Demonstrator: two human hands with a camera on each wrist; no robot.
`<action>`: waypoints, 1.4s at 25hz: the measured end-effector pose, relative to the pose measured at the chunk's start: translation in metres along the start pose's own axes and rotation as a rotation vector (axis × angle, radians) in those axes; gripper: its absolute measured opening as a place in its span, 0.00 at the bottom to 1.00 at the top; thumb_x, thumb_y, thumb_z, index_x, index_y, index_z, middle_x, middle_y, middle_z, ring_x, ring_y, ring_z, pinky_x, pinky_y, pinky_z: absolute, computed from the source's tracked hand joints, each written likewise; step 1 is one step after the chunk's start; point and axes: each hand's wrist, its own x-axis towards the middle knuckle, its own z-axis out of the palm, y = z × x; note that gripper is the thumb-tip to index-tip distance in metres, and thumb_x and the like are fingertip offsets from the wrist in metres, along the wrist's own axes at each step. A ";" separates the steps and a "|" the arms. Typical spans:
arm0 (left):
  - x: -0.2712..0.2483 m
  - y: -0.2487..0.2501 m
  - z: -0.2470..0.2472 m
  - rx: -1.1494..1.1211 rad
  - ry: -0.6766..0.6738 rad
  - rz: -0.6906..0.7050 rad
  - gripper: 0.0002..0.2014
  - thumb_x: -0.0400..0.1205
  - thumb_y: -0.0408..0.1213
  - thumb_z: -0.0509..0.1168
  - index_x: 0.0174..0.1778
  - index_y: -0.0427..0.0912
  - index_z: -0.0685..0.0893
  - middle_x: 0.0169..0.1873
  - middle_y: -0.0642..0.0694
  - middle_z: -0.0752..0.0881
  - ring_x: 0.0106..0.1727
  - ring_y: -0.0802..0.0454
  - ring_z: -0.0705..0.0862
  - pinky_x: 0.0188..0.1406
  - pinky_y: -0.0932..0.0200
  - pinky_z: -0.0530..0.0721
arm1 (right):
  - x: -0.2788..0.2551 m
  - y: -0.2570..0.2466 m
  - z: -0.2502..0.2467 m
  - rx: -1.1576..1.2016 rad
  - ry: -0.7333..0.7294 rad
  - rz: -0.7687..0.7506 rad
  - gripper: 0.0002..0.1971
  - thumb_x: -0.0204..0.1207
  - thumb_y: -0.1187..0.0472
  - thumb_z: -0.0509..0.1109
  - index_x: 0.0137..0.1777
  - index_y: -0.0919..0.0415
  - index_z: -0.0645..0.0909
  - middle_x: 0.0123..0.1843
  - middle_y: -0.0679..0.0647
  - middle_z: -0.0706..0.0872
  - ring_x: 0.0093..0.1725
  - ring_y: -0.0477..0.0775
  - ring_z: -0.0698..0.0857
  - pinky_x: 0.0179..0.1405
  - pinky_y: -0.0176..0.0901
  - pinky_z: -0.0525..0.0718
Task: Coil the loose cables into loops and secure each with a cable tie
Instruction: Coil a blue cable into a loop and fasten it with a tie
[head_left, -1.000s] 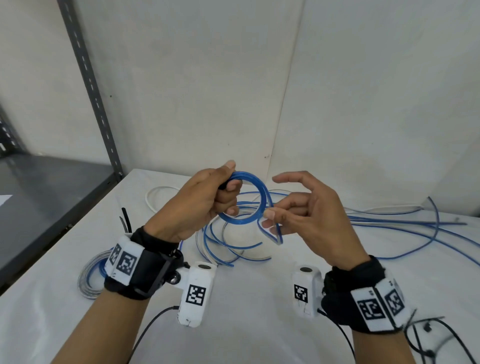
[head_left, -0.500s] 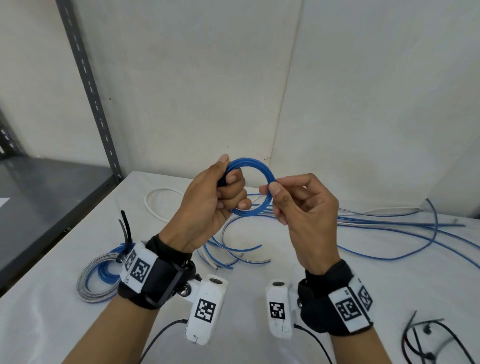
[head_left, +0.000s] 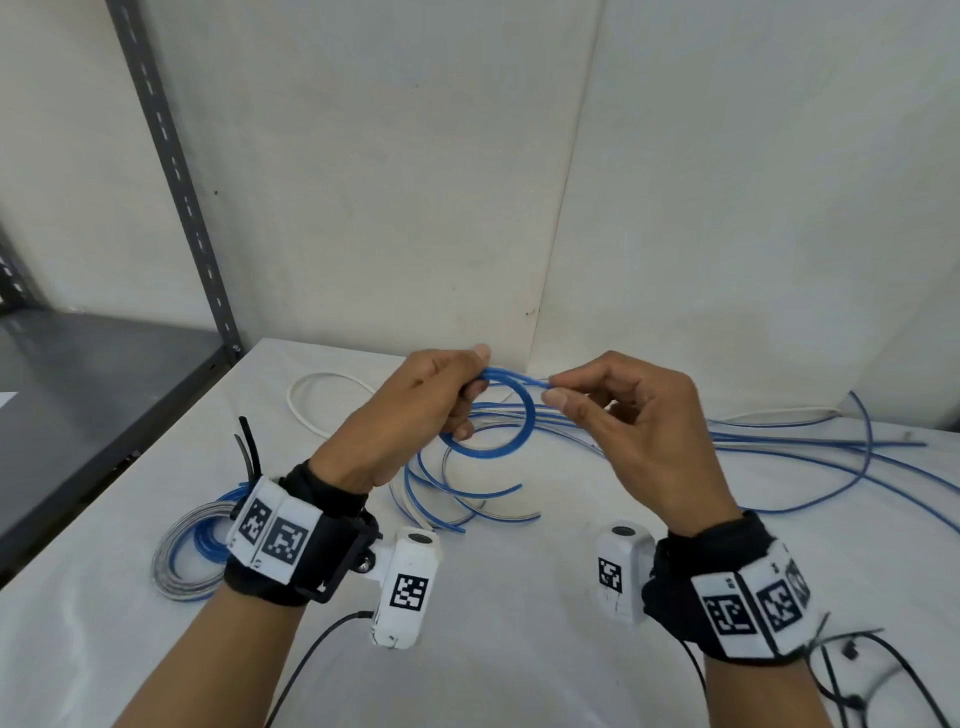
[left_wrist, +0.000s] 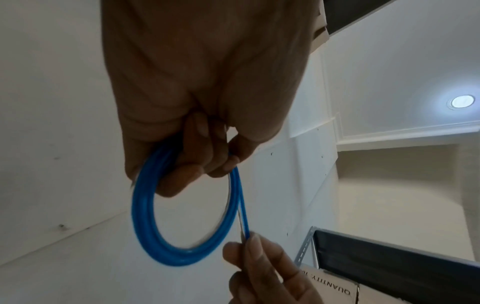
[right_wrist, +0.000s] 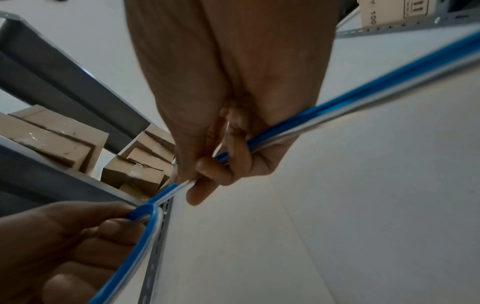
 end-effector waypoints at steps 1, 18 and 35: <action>0.000 0.002 -0.002 -0.045 0.030 0.012 0.23 0.93 0.44 0.55 0.31 0.43 0.71 0.24 0.54 0.59 0.27 0.53 0.58 0.31 0.59 0.72 | 0.001 0.002 -0.002 0.011 0.037 -0.007 0.01 0.76 0.61 0.80 0.45 0.54 0.91 0.39 0.46 0.92 0.34 0.49 0.85 0.34 0.45 0.82; -0.003 -0.005 0.006 0.179 -0.032 0.053 0.24 0.93 0.47 0.56 0.31 0.41 0.77 0.21 0.49 0.69 0.27 0.48 0.75 0.39 0.55 0.84 | -0.001 0.002 0.005 0.186 -0.103 0.042 0.04 0.73 0.66 0.81 0.44 0.58 0.90 0.42 0.56 0.93 0.43 0.58 0.92 0.49 0.56 0.90; 0.002 -0.003 0.015 -0.323 0.139 0.305 0.20 0.91 0.48 0.56 0.35 0.42 0.63 0.29 0.46 0.56 0.26 0.53 0.57 0.31 0.61 0.74 | -0.002 -0.014 0.033 0.362 0.159 0.039 0.09 0.70 0.55 0.79 0.49 0.56 0.89 0.44 0.56 0.95 0.42 0.55 0.92 0.38 0.40 0.86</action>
